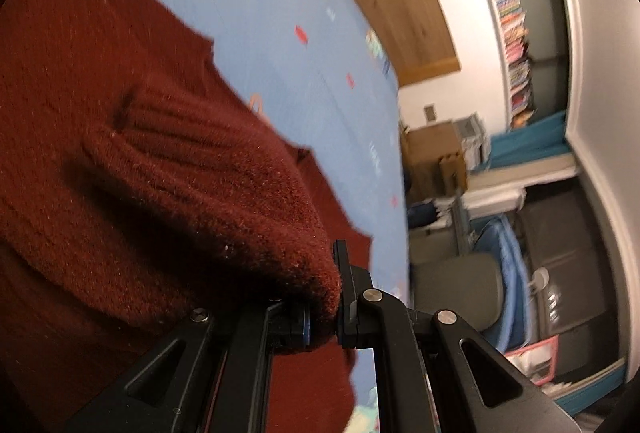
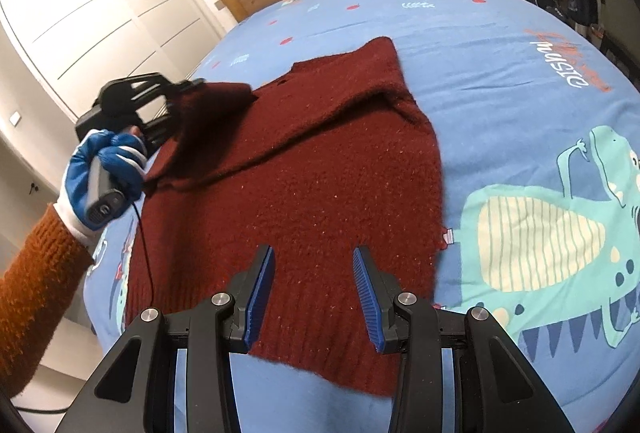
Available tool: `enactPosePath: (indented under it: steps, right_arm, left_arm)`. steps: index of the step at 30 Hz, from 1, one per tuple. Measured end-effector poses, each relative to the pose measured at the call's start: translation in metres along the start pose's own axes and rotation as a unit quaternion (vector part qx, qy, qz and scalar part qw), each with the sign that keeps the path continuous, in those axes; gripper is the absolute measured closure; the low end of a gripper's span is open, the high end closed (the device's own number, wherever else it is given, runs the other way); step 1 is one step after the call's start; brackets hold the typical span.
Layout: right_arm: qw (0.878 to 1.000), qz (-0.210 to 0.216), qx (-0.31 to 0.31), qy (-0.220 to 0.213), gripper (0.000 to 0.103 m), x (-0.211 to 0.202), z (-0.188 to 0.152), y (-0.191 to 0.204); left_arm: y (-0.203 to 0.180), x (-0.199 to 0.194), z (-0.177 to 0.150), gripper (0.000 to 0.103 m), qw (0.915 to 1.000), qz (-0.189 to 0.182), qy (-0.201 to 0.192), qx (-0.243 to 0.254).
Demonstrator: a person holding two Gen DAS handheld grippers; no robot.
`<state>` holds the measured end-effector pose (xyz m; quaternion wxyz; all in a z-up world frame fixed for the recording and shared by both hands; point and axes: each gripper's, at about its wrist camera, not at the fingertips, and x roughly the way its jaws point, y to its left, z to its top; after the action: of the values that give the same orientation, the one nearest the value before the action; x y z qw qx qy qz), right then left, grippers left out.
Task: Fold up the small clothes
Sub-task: 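Fold the held sleeve across the sweater body and open the left tool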
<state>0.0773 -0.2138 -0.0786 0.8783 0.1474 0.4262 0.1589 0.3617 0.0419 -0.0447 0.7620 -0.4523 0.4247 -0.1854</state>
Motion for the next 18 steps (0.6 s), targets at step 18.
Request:
enactPosePath:
  steps: [18]
  right_arm:
    - [1.000, 0.007, 0.008, 0.012, 0.060, 0.019, -0.003, -0.007]
  left_arm:
    - [0.041, -0.023, -0.025, 0.071, 0.9974, 0.062, -0.018, -0.032]
